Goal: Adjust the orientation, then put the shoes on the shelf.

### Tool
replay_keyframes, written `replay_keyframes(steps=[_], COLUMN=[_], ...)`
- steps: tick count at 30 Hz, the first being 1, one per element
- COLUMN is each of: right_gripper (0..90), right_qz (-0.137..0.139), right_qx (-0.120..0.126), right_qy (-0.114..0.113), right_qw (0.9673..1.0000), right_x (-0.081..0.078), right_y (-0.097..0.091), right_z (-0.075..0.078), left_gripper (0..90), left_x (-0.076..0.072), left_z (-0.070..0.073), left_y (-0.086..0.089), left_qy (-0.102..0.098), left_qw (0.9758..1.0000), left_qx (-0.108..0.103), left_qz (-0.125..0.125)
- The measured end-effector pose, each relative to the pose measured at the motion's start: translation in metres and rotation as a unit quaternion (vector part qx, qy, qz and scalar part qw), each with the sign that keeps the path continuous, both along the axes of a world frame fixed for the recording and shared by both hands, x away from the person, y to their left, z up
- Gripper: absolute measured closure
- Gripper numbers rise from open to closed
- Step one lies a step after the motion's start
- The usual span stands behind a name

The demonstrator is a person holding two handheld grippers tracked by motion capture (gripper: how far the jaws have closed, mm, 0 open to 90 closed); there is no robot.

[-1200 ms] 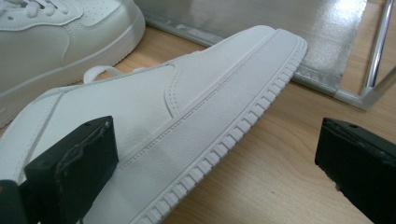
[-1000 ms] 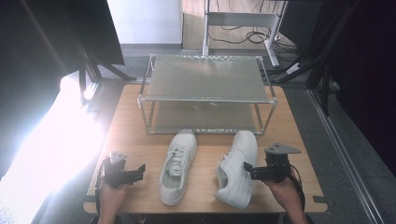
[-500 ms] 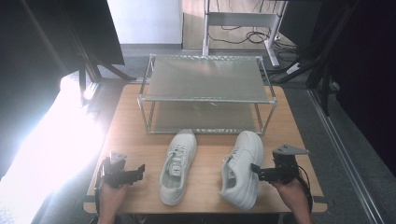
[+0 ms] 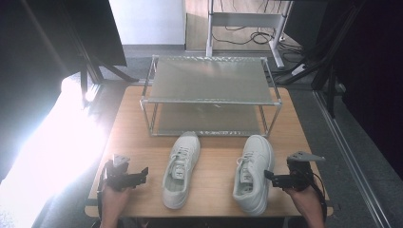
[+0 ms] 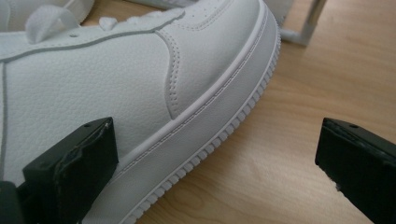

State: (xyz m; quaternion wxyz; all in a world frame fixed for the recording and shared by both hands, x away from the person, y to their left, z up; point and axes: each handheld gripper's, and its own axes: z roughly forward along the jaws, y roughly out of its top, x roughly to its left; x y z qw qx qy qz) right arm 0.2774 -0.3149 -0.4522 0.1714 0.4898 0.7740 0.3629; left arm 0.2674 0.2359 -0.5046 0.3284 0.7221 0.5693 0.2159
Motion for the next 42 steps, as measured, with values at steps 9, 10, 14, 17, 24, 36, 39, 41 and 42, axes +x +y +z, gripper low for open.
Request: replay_keyframes(steps=[9,10,14,17,24,36,39,41,42], right_gripper=[3.0,3.0,3.4,3.6,3.6,3.6,3.8,4.8,5.2], right_qz=[-0.024,-0.025,-0.027,-0.025,-0.024,-0.024,-0.023,-0.023,-0.022], right_qx=[0.02,0.016,0.0,-0.006,-0.004,0.026,0.033,0.037,0.038], right_qy=[0.051,0.05,0.043,0.034,0.018,0.004,0.009,0.008,0.009], right_qw=[0.9982,0.9983,0.9987,0.9991,0.9995,0.9994,0.9991,0.999,0.999], right_x=[0.006,0.006,0.006,0.004,-0.002,-0.015,-0.019,-0.021,-0.022], right_y=[-0.038,-0.039,-0.038,-0.038,-0.037,-0.038,-0.036,-0.034,-0.034], right_z=[-0.027,-0.029,-0.03,-0.028,-0.02,-0.002,0.0,0.001,0.003], left_gripper=[0.0,0.0,0.0,0.0,0.0,0.0,0.0,0.5,1.1], left_x=[0.0,0.0,0.0,-0.002,-0.005,-0.015,-0.017,-0.018,-0.018], left_z=[0.0,0.0,0.0,0.003,0.009,0.03,0.038,0.042,0.044], left_y=[-0.001,-0.001,-0.001,-0.003,-0.009,-0.018,-0.022,-0.024,-0.025], left_qy=[0.001,0.001,0.003,0.005,0.004,-0.011,-0.009,-0.008,-0.009], left_qw=[1.0,1.0,1.0,0.9999,0.9998,0.9988,0.9984,0.9982,0.9981], left_qx=[0.0,0.0,-0.003,-0.01,-0.016,-0.037,-0.042,-0.047,-0.05], left_qz=[-0.004,-0.005,-0.005,-0.008,-0.015,-0.031,-0.037,-0.038,-0.035])
